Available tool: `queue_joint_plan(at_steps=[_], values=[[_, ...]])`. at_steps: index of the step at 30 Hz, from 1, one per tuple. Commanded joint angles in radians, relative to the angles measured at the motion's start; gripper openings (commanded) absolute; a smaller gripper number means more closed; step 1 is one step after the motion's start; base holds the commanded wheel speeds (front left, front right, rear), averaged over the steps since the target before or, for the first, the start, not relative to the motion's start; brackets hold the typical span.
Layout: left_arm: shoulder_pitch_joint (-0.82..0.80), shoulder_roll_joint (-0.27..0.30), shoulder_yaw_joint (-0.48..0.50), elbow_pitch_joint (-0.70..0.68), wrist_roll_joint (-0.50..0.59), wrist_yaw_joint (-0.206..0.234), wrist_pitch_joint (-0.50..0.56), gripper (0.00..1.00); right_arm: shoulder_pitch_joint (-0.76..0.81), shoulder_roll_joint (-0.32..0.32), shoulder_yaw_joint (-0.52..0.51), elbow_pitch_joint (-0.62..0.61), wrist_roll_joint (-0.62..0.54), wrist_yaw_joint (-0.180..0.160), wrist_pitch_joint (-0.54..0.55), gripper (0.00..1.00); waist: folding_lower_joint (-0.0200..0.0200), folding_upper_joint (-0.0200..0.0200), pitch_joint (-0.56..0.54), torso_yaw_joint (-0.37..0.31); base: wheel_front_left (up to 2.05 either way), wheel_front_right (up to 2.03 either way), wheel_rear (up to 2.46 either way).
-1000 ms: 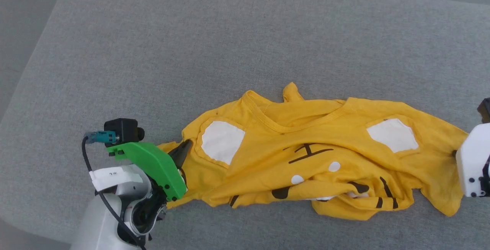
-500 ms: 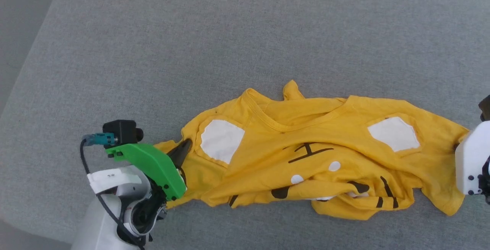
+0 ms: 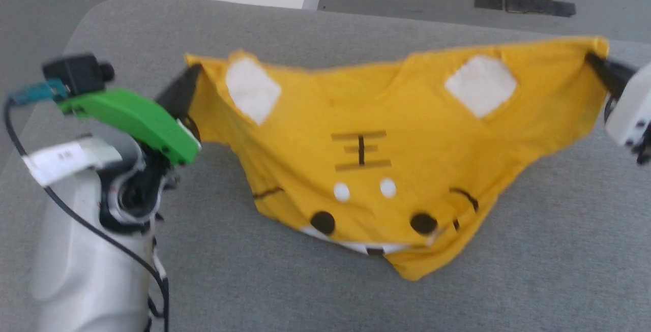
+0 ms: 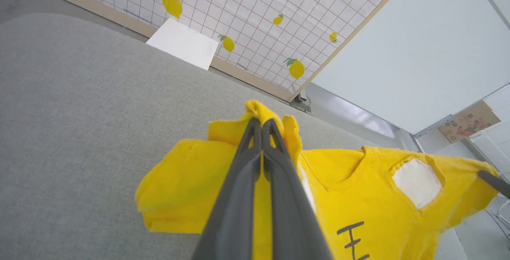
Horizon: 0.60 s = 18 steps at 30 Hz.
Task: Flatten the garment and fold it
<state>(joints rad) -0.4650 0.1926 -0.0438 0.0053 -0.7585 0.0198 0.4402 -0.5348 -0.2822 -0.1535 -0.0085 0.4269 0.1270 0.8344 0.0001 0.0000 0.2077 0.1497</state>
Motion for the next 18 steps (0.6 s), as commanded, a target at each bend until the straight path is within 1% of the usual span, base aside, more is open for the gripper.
queue_joint_plan(at_steps=[1, 2, 5, 9, 12, 13, 15, 18], values=[[-0.061, 0.013, 0.001, 0.012, 0.009, -0.004, 0.002, 0.0, -0.058, -0.001, 0.004, 0.015, 0.014, 0.004, -0.01, 0.0, -0.0001, 0.0, -0.04, -0.044, 0.0, 0.0, 0.0], [-0.102, 0.032, -0.004, 0.028, 0.024, -0.009, 0.01, 0.0, -0.105, 0.002, 0.009, 0.03, 0.018, 0.004, -0.018, 0.0, -0.0001, 0.0, -0.042, -0.054, 0.0, 0.0, 0.0], [-0.223, 0.069, -0.008, 0.076, 0.062, -0.006, 0.018, 0.0, -0.229, 0.015, 0.019, 0.082, 0.014, 0.004, -0.035, 0.0, -0.0001, 0.0, -0.032, -0.076, 0.0, 0.0, 0.0], [-0.403, 0.11, -0.015, 0.165, 0.121, 0.007, 0.012, 0.0, -0.42, 0.049, 0.007, 0.173, -0.025, 0.004, -0.088, 0.0, -0.0001, 0.0, 0.01, -0.105, 0.0, 0.0, 0.0], [-0.546, 0.136, -0.02, 0.247, 0.162, 0.015, -0.003, 0.0, -0.574, 0.079, -0.004, 0.258, -0.073, 0.004, -0.133, 0.0, -0.0001, 0.0, 0.06, -0.126, 0.0, 0.0, 0.0], [-0.586, 0.137, -0.013, 0.272, 0.162, 0.025, -0.004, 0.0, -0.616, 0.086, -0.004, 0.281, -0.089, 0.004, -0.14, 0.0, -0.0001, 0.0, 0.079, -0.131, 0.0, 0.0, 0.0], [-0.682, 0.163, -0.018, 0.308, 0.203, 0.037, -0.023, 0.0, -0.719, 0.101, -0.009, 0.318, -0.126, 0.004, -0.166, 0.0, -0.0001, 0.0, 0.134, -0.144, 0.0, 0.0, 0.0], [-0.819, 0.187, -0.017, 0.359, 0.251, 0.06, -0.071, 0.0, -0.87, 0.133, -0.034, 0.372, -0.176, 0.004, -0.229, 0.0, -0.0001, 0.0, 0.213, -0.163, 0.0, 0.0, 0.0]])
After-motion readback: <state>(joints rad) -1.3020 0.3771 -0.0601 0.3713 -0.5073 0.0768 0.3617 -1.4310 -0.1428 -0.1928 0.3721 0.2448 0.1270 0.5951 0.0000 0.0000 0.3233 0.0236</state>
